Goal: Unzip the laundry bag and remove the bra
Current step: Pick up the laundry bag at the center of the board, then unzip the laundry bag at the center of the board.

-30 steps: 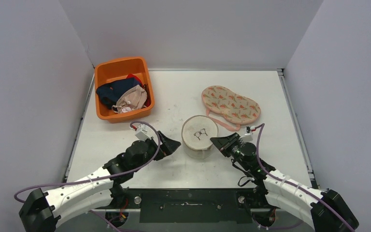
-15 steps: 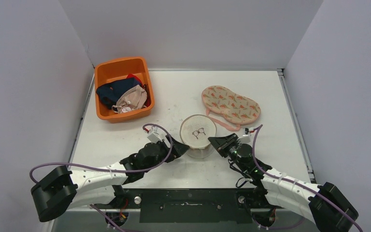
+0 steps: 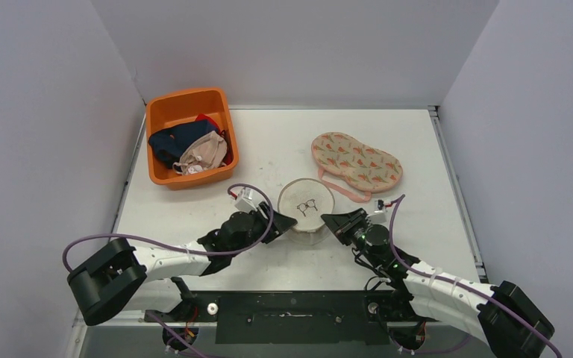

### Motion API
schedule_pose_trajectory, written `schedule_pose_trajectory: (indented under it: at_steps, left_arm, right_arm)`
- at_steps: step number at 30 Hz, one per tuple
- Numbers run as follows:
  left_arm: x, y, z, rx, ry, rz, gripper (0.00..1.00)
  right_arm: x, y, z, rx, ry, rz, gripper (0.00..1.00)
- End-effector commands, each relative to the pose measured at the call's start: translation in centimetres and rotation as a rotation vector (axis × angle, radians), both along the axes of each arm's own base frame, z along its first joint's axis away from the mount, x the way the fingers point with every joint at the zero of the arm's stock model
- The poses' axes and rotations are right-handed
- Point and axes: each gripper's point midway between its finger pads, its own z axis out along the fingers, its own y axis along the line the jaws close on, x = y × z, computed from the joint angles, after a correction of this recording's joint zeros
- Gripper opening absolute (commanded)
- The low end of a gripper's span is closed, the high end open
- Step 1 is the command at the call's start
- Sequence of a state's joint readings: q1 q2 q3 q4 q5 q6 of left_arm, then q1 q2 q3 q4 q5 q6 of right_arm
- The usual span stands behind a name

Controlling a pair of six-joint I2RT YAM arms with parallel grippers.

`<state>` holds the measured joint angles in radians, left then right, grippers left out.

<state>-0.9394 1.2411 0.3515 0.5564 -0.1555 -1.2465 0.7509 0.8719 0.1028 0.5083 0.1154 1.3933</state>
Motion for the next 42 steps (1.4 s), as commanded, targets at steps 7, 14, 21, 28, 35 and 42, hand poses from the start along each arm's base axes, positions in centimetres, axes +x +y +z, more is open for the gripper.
schedule_pose_trajectory:
  at_steps: [7, 14, 21, 28, 35, 42]
  left_arm:
    - [1.4, -1.3, 2.5, -0.097, -0.033, -0.020, 0.17]
    - [1.6, -0.2, 2.4, -0.049, -0.036, -0.005, 0.00]
    - [1.7, 1.6, 3.6, -0.018, 0.001, 0.035, 0.00]
    - [2.8, 3.3, 5.9, -0.082, 0.129, 0.089, 0.00]
    - [2.6, 3.8, 6.9, -0.156, 0.218, 0.090, 0.00]
    - [2.6, 4.6, 6.6, -0.156, 0.281, 0.092, 0.00]
  right_arm:
    - [-0.2, 0.3, 1.4, 0.001, -0.064, 0.021, 0.05]
    - [-1.0, 1.1, 2.1, -0.189, -0.150, 0.154, 0.81]
    - [-0.8, -0.4, 5.8, -0.551, -0.355, 0.246, 0.94]
    - [-1.8, 2.3, 5.8, -0.588, -0.490, 0.374, 0.92]
    - [-2.8, 4.7, 7.4, -0.486, -0.620, 0.457, 0.87]
    - [-2.9, 6.3, 6.7, -0.493, -0.661, 0.529, 0.67]
